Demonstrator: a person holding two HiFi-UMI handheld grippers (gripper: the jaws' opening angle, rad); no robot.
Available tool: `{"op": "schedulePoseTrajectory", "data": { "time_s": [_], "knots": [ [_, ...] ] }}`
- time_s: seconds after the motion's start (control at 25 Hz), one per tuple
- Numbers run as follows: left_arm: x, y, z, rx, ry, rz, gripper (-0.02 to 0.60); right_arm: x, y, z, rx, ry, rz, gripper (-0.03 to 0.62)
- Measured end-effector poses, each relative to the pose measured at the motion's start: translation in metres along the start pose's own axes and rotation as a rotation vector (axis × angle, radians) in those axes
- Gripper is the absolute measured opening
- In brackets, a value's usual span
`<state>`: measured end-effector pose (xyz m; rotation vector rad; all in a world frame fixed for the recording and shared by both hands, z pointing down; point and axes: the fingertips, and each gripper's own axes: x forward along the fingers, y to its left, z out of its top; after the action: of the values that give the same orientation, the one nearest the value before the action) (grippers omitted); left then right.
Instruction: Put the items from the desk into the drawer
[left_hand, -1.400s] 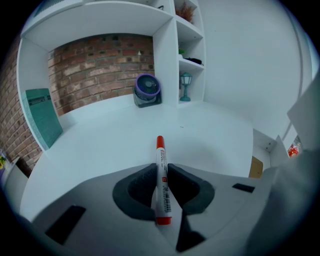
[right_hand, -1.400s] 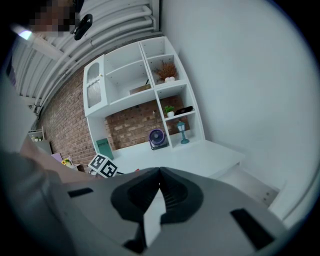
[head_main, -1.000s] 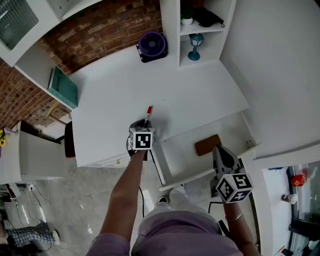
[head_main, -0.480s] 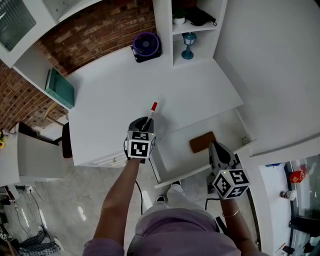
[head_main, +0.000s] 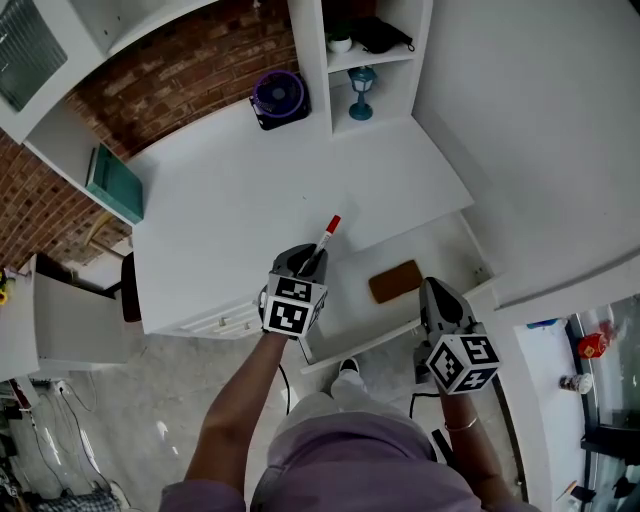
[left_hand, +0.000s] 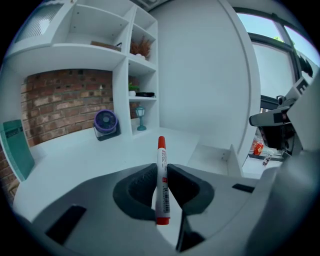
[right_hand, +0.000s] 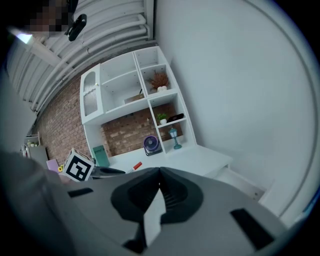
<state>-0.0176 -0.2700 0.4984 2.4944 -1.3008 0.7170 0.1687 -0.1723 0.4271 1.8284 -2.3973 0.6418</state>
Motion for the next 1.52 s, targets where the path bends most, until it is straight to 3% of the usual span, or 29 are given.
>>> {"op": "schedulePoseTrajectory", "data": {
  "time_s": [0.44,0.88,1.52],
  "knots": [
    [0.011,-0.054,-0.014,0.098,0.033,-0.139,0.066,-0.020,-0.012,-0.003,0.024,-0.010,-0.073,0.003],
    [0.034,-0.083,-0.064,0.144,0.159,-0.275,0.066,-0.039,-0.022,-0.015,0.069,-0.003,-0.208,0.003],
    [0.074,-0.092,-0.108,0.208,0.291,-0.331,0.067,-0.062,-0.025,-0.041,0.106,0.026,-0.332,0.004]
  ]
}}
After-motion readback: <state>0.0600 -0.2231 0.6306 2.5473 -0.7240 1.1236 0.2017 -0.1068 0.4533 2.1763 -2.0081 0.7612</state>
